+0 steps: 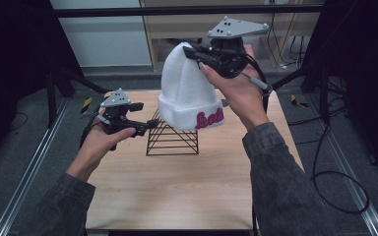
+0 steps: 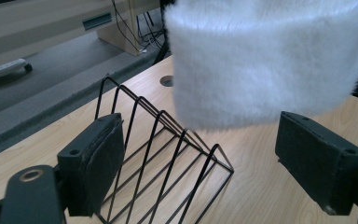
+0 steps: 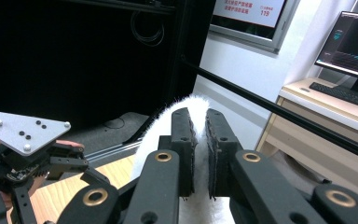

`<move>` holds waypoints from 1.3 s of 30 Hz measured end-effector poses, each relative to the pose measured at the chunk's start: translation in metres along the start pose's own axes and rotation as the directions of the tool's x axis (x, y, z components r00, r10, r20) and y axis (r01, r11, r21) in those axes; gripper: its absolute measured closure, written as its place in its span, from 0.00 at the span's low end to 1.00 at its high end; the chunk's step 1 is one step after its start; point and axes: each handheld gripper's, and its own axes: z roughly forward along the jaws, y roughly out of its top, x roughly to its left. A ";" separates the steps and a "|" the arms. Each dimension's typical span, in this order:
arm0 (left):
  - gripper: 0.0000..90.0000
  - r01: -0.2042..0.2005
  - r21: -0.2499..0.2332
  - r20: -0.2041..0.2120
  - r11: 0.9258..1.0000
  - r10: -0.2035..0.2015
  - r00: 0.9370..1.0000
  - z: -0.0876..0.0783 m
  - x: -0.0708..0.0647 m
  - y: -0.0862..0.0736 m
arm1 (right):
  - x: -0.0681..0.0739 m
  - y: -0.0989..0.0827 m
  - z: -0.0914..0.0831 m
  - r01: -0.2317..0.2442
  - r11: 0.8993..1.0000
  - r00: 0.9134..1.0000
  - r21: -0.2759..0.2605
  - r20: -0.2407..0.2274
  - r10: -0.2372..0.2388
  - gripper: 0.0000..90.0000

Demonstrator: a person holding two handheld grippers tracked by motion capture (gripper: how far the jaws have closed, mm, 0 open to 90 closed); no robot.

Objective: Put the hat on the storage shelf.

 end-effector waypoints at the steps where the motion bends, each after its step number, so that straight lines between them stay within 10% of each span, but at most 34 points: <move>1: 0.17 -0.004 0.001 0.003 1.000 0.004 1.000 0.001 0.000 0.001 | 0.001 0.000 0.001 -0.002 1.000 1.000 -0.003 -0.005 0.002 0.93; 16: 0.32 0.012 -0.025 0.062 1.000 -0.011 0.998 0.014 0.005 0.007 | 0.012 0.008 0.016 0.011 1.000 0.998 -0.002 -0.056 -0.011 0.93; 22: 0.78 -0.004 0.002 0.075 1.000 0.004 0.997 0.019 0.009 0.006 | 0.014 0.006 0.021 0.023 1.000 0.998 0.012 -0.063 -0.023 0.93; 31: 0.87 -0.009 -0.028 -0.106 1.000 0.006 0.994 0.002 0.012 0.010 | -0.008 -0.006 0.022 0.009 0.998 1.000 0.060 -0.010 -0.008 0.93; 39: 0.88 -0.011 -0.023 -0.160 1.000 0.007 0.987 -0.003 0.015 0.009 | -0.026 -0.024 0.034 -0.041 0.995 0.999 0.096 0.038 0.038 0.93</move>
